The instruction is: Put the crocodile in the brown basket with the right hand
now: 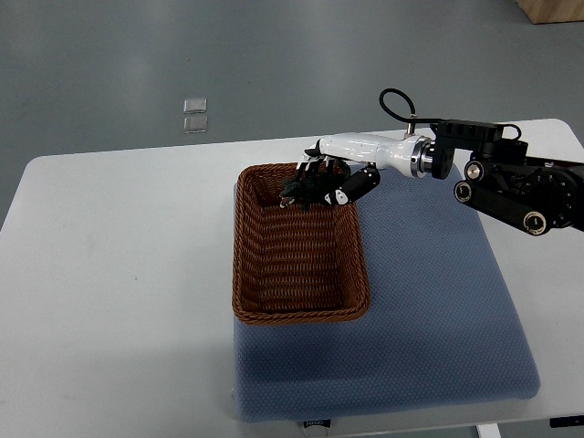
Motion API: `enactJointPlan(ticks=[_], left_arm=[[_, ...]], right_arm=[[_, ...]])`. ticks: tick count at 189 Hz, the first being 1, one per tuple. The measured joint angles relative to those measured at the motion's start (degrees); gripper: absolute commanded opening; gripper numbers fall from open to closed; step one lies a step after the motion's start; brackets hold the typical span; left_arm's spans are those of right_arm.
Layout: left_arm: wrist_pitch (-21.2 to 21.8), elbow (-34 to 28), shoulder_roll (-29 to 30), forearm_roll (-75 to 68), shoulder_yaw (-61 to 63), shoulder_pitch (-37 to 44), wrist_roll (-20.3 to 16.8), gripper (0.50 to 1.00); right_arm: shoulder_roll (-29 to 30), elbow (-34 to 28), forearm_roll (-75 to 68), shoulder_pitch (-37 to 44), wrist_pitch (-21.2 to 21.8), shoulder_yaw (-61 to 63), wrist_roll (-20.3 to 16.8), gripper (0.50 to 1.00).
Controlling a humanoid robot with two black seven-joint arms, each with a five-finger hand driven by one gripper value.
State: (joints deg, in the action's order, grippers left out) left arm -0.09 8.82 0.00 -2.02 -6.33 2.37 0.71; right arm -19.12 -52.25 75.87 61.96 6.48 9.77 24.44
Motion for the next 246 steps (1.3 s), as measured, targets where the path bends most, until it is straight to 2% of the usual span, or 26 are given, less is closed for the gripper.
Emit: enactJointPlan(ticks=[26, 35, 37, 43, 44, 45, 46, 47, 48, 49, 50, 51, 52, 53, 54, 58, 67, 74, 144, 186, 214, 246], left_arm=[[0.0, 0.0, 0.0, 0.0, 0.0, 0.0, 0.0, 1.0], [0.0, 0.01, 0.0, 0.0, 0.0, 0.0, 0.0, 1.0], [0.0, 0.01, 0.0, 0.0, 0.0, 0.0, 0.0, 1.0], [0.0, 0.01, 0.0, 0.0, 0.0, 0.0, 0.0, 1.0], [0.0, 0.01, 0.0, 0.0, 0.0, 0.0, 0.0, 1.0], [0.0, 0.01, 0.0, 0.0, 0.0, 0.0, 0.0, 1.0], [0.0, 0.01, 0.0, 0.0, 0.0, 0.0, 0.0, 1.0], [0.0, 0.01, 0.0, 0.0, 0.0, 0.0, 0.0, 1.0], [0.0, 0.01, 0.0, 0.0, 0.0, 0.0, 0.0, 1.0], [0.0, 0.01, 0.0, 0.0, 0.0, 0.0, 0.0, 1.0], [0.0, 0.01, 0.0, 0.0, 0.0, 0.0, 0.0, 1.0], [0.0, 0.01, 0.0, 0.0, 0.0, 0.0, 0.0, 1.0], [0.0, 0.01, 0.0, 0.0, 0.0, 0.0, 0.0, 1.0], [0.0, 0.01, 0.0, 0.0, 0.0, 0.0, 0.0, 1.0], [0.0, 0.01, 0.0, 0.0, 0.0, 0.0, 0.0, 1.0], [0.0, 0.01, 0.0, 0.0, 0.0, 0.0, 0.0, 1.0], [0.0, 0.01, 0.0, 0.0, 0.0, 0.0, -0.01, 1.0], [0.0, 0.02, 0.0, 0.0, 0.0, 0.0, -0.02, 1.0], [0.0, 0.03, 0.0, 0.0, -0.01, 0.0, -0.02, 1.0], [0.0, 0.0, 0.0, 0.0, -0.01, 0.01, -0.02, 1.0], [0.0, -0.01, 0.0, 0.0, 0.0, 0.0, -0.02, 1.0], [0.0, 0.02, 0.0, 0.0, 0.0, -0.01, -0.02, 1.0]], right_arm=[[0.89, -0.95, 1.46, -0.56, -0.21, -0.1, 0.0, 0.502], [1.17, -1.05, 1.79, -0.85, -0.21, -0.1, 0.0, 0.572], [1.22, -1.06, 1.82, -0.93, -0.21, -0.1, 0.0, 0.572], [1.37, -1.09, 1.91, -1.18, -0.21, -0.1, 0.0, 0.629], [1.39, -1.09, 1.92, -1.22, -0.21, -0.1, 0.0, 0.66], [1.41, -1.1, 1.92, -1.26, -0.21, -0.1, 0.0, 0.66], [1.45, -1.1, 1.93, -1.34, -0.21, -0.1, 0.0, 0.696], [1.47, -1.1, 1.94, -1.38, -0.21, -0.1, -0.01, 0.697], [1.48, -1.1, 1.95, -1.42, -0.21, -0.1, -0.01, 0.733], [1.49, -1.1, 1.95, -1.46, -0.2, -0.1, -0.02, 0.733], [1.51, -1.1, 1.95, -1.5, -0.2, -0.1, -0.02, 0.766], [1.52, -1.11, 1.96, -1.54, -0.2, -0.1, -0.03, 0.766], [1.53, -1.11, 1.96, -1.58, -0.19, -0.1, -0.04, 0.796], [1.54, -1.11, 1.96, -1.62, -0.19, -0.1, -0.05, 0.797], [1.55, -1.11, 1.96, -1.66, -0.19, -0.1, -0.06, 0.821], [1.58, -1.11, 1.96, -1.82, -0.18, -0.1, -0.09, 0.852], [1.66, -1.11, 1.8, -2.26, -0.18, -0.09, -0.13, 0.87], [1.78, -1.11, 1.66, -2.55, -0.18, -0.06, -0.16, 0.903], [1.85, -0.43, 0.18, -4.46, -1.2, 0.81, -0.35, 0.919], [-1.45, 0.37, -13.72, -3.96, -2.31, 2.8, -0.43, 0.919], [-3.86, 2.11, -31.94, -4.29, 2.86, 2.84, -1.18, 0.928], [-5.83, 7.5, -51.81, -4.83, 10.69, 2.49, -5.37, 0.93]])
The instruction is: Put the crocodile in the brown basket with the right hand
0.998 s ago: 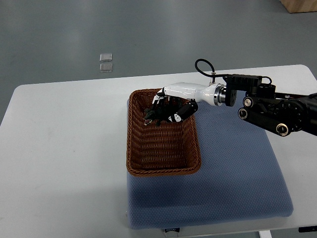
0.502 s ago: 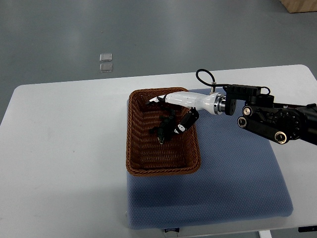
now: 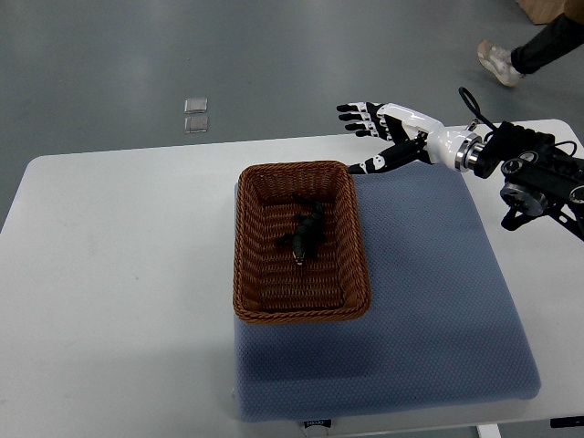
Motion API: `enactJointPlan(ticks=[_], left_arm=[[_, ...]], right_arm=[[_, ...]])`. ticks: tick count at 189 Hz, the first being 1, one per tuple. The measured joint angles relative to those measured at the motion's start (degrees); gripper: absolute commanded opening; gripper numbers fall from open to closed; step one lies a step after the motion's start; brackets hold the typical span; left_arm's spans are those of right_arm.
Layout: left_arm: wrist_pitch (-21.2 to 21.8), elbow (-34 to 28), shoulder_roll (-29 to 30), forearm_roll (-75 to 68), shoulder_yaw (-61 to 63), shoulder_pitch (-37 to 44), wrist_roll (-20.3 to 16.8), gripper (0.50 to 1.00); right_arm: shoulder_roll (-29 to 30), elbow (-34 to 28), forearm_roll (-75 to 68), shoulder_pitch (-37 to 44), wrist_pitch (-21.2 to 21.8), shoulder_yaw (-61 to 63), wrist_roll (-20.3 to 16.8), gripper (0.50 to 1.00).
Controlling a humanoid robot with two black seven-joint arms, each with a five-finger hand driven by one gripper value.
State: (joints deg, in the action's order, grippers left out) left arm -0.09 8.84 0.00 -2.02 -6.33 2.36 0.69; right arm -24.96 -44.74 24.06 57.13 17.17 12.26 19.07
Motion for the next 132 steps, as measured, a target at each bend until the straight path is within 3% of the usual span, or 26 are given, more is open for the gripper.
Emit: enactJointPlan(ticks=[35, 86, 132], left_arm=[[0.0, 0.01, 0.0, 0.0, 0.01, 0.01, 0.02, 1.0], [0.0, 0.01, 0.0, 0.0, 0.01, 0.01, 0.02, 1.0], [0.0, 0.01, 0.0, 0.0, 0.0, 0.01, 0.02, 1.0]], right_arm=[[0.04, 4.66, -17.57, -1.97, 4.54, -0.04, -4.66, 0.928], [1.06, 9.5, -46.07, -4.17, 8.48, -0.04, -15.38, 0.93], [2.04, 10.08, -53.69, -6.34, 8.17, -0.13, -16.47, 0.93]])
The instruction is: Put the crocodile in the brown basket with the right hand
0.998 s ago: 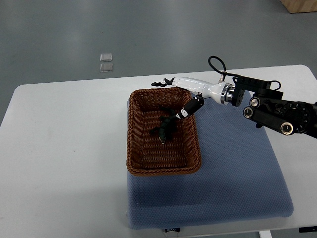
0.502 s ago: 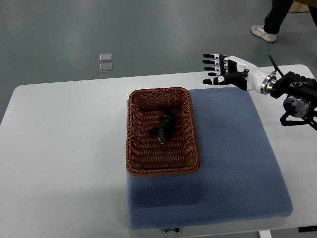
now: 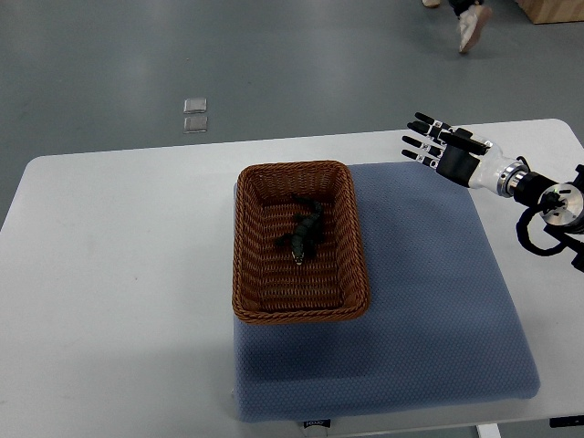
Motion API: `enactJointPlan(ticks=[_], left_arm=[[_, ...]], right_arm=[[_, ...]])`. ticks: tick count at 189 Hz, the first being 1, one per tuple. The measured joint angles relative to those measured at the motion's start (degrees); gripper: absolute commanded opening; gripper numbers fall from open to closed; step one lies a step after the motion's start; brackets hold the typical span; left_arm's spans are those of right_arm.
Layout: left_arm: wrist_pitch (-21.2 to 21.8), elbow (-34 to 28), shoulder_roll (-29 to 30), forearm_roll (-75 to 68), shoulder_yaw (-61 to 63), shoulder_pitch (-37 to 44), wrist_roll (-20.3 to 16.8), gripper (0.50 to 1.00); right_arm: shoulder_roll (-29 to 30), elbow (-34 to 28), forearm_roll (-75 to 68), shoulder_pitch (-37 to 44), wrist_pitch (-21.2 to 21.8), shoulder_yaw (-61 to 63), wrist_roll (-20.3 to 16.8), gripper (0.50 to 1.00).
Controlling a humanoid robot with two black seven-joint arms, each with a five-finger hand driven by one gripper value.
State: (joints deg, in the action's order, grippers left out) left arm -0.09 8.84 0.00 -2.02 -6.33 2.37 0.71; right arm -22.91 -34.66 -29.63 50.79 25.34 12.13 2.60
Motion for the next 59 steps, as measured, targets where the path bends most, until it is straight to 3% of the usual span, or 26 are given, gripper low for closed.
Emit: enactJointPlan(ticks=[59], left_arm=[[0.0, -0.03, 0.0, 0.0, 0.0, 0.0, 0.0, 1.0]], right_arm=[[0.18, 0.27, 5.13, -0.26, 0.65, 0.0, 0.22, 0.93]])
